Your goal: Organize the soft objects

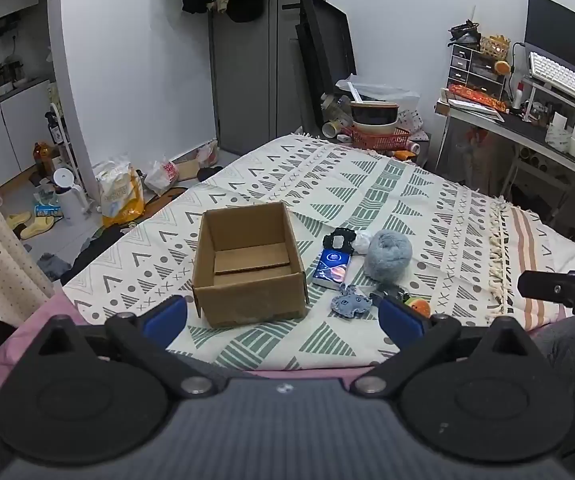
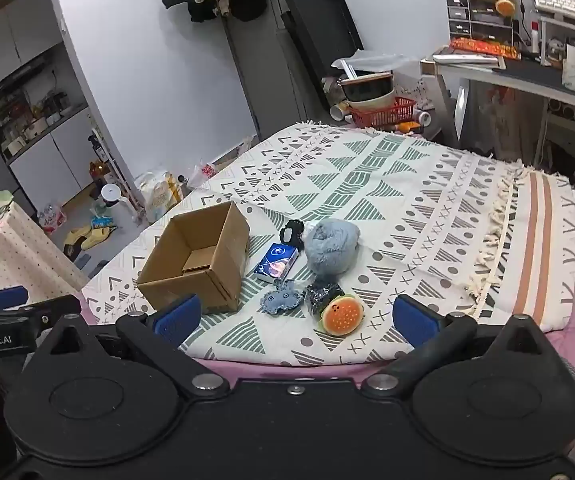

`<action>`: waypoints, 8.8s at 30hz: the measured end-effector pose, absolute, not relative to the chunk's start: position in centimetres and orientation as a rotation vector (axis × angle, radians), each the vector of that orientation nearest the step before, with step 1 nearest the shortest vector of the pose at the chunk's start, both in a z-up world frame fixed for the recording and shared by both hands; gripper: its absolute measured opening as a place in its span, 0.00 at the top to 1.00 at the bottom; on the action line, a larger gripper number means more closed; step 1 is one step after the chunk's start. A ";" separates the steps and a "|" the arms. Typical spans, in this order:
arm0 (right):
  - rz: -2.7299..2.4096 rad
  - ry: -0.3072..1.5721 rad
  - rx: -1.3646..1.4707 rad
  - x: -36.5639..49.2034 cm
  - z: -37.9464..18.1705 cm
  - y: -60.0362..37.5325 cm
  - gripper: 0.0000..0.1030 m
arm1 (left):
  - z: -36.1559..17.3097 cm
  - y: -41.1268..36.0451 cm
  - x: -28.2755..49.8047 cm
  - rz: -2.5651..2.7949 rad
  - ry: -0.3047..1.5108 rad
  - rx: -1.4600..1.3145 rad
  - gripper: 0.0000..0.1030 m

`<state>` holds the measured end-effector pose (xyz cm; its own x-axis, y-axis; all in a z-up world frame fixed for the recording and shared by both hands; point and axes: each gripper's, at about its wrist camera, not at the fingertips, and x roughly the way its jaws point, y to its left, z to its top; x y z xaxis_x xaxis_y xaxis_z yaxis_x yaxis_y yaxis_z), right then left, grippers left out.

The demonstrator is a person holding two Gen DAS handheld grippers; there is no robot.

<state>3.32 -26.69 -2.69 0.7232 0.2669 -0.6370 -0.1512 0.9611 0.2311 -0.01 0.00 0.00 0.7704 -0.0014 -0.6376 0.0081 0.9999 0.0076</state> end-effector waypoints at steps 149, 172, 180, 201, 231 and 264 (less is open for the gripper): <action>-0.007 1.201 0.791 20.8 -23.2 -31.6 0.42 | -20.0 -7.9 23.3 -0.151 1.129 -0.489 0.38; -0.009 1.204 0.799 21.7 -24.8 -31.0 0.65 | -24.5 -9.4 25.2 -0.089 1.260 -0.788 0.60; 0.038 1.117 0.763 20.6 -22.6 -31.1 0.66 | -21.7 -8.0 24.2 -0.079 1.187 -0.730 0.74; 0.170 0.884 0.662 18.2 -17.9 -29.5 0.66 | -14.6 -3.3 19.0 -0.052 0.996 -0.612 0.77; 0.338 0.667 0.444 21.7 -10.0 -20.3 0.66 | -9.4 5.8 18.8 0.039 0.863 -0.438 0.77; 0.519 0.886 0.396 25.7 -15.3 -11.3 0.65 | -14.6 10.5 23.2 0.114 1.008 -0.344 0.71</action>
<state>25.70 -11.31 -15.27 0.5237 0.5789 -0.6250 -0.2619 0.8075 0.5285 23.19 10.50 -14.58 0.5329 -0.0639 -0.8438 -0.2511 0.9403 -0.2298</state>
